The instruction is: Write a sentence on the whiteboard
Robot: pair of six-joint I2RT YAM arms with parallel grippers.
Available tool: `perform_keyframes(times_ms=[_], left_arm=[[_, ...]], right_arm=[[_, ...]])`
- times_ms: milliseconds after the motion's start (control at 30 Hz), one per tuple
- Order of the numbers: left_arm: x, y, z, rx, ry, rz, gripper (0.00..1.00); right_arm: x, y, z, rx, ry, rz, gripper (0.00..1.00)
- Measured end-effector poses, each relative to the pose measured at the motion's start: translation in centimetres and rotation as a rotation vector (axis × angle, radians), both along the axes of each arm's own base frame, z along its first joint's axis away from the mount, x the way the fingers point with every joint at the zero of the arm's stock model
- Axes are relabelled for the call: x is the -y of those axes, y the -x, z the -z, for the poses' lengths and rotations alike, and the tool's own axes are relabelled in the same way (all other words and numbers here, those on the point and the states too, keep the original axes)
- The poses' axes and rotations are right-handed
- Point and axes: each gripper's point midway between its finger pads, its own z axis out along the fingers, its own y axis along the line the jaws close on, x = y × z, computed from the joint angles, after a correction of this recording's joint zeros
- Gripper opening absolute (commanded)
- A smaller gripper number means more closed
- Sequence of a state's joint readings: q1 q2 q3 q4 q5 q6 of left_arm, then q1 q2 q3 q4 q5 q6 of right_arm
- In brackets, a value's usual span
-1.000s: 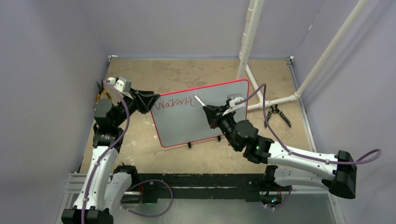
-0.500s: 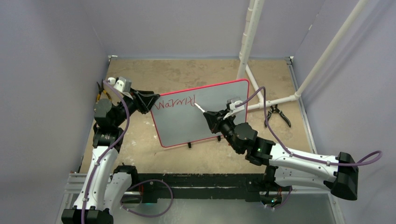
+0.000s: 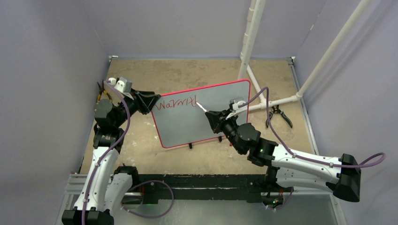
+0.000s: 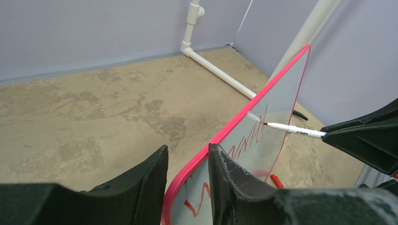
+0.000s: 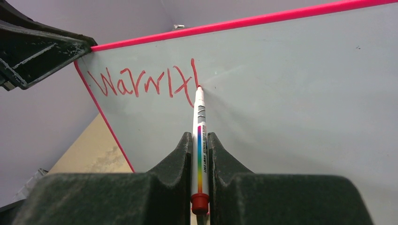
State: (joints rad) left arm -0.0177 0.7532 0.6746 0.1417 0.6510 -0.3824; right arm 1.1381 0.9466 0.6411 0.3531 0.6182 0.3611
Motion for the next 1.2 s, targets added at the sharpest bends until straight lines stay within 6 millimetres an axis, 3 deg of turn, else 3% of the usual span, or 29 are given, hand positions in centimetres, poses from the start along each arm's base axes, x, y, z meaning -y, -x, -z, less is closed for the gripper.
perform_keyframes(times_ms=[1200], left_arm=[[0.0, 0.0, 0.0, 0.000, 0.000, 0.000, 0.35]], right_arm=[[1.4, -0.6, -0.7, 0.008, -0.021, 0.075, 0.00]])
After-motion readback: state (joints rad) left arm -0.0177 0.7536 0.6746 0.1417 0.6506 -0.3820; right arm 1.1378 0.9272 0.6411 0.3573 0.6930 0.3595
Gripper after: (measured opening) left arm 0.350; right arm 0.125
